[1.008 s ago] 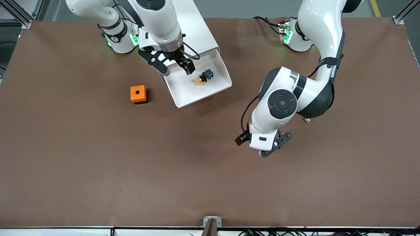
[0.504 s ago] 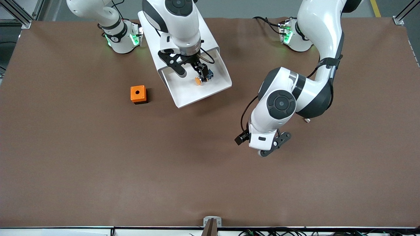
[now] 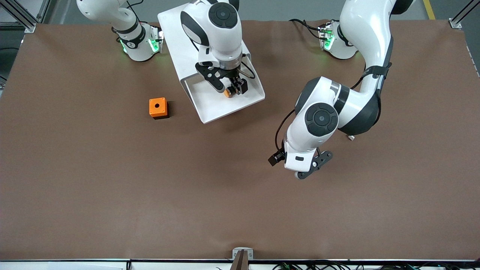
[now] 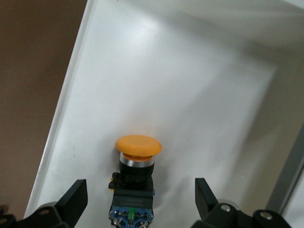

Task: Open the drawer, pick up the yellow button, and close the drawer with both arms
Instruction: 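Lower the right gripper into the drawer over the yellow button, then close the right gripper on the yellow button's base, then lift the button with the right gripper while the left gripper reaches the drawer, then push the drawer shut with the left gripper while the right gripper carries the button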

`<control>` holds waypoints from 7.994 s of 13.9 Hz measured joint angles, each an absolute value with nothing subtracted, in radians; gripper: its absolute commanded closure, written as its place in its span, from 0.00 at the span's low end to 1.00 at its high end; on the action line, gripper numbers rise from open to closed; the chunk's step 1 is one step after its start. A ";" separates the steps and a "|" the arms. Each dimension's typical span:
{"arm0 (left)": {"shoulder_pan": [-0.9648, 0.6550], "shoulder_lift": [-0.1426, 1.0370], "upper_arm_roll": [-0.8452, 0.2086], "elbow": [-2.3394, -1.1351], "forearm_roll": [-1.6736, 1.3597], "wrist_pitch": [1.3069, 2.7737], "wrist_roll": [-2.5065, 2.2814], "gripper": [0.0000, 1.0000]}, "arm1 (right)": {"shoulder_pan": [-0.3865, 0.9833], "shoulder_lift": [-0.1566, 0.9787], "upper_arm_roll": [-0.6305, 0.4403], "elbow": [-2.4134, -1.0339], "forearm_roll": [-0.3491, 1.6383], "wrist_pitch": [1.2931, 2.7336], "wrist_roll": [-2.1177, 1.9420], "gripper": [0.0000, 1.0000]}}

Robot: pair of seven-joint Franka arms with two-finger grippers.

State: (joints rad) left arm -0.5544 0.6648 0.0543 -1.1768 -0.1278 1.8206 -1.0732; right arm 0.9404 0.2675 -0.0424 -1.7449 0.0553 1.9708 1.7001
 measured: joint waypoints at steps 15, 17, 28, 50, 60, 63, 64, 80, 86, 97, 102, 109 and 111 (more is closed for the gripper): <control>-0.555 0.665 0.054 -1.181 -0.128 1.821 -1.073 0.01 | 0.950 0.314 -0.043 -1.735 0.040 2.004 1.739 0.08; -0.555 0.665 0.054 -1.181 -0.128 1.821 -1.073 0.01 | 0.951 0.315 -0.043 -1.735 0.040 2.004 1.739 0.14; -0.555 0.665 0.054 -1.182 -0.128 1.821 -1.073 0.01 | 0.952 0.318 -0.043 -1.719 0.040 2.004 1.740 0.34; -0.555 0.665 0.054 -1.185 -0.128 1.821 -1.073 0.01 | 0.937 0.319 -0.063 -1.681 0.038 2.004 1.731 1.00; -0.614 0.665 0.042 -1.192 -0.128 1.821 -1.073 0.01 | 0.680 0.317 -0.077 -1.608 0.038 1.850 1.218 1.00; -0.666 0.665 0.037 -1.196 -0.128 1.821 -1.073 0.01 | 0.550 0.310 -0.079 -1.602 0.038 1.825 0.990 1.00; -0.683 0.665 0.034 -1.199 -0.128 1.821 -1.073 0.01 | 0.511 0.306 -0.080 -1.602 0.038 1.818 0.916 1.00; -0.855 0.687 0.028 -1.213 -0.145 1.821 -1.073 0.01 | 0.073 0.315 -0.082 -1.791 0.035 2.054 0.140 0.99; -0.895 0.689 0.028 -1.226 -0.223 1.821 -1.073 0.01 | 0.005 0.383 -0.082 -1.858 0.034 2.222 0.036 1.00; -0.973 0.691 0.029 -1.285 -0.453 1.820 -1.073 0.01 | -0.083 0.519 -0.080 -1.865 0.034 2.402 -0.098 1.00; -0.973 0.691 0.031 -1.293 -0.484 1.820 -1.073 0.01 | -0.106 0.590 -0.080 -1.867 0.034 2.481 -0.156 1.00; -0.973 0.691 0.034 -1.320 -0.590 1.821 -1.073 0.01 | -0.107 0.594 -0.076 -1.864 0.035 2.482 -0.196 0.98; -0.972 0.691 0.034 -1.321 -0.591 1.821 -1.073 0.01 | -0.107 0.594 -0.076 -1.864 0.035 2.482 -0.200 0.17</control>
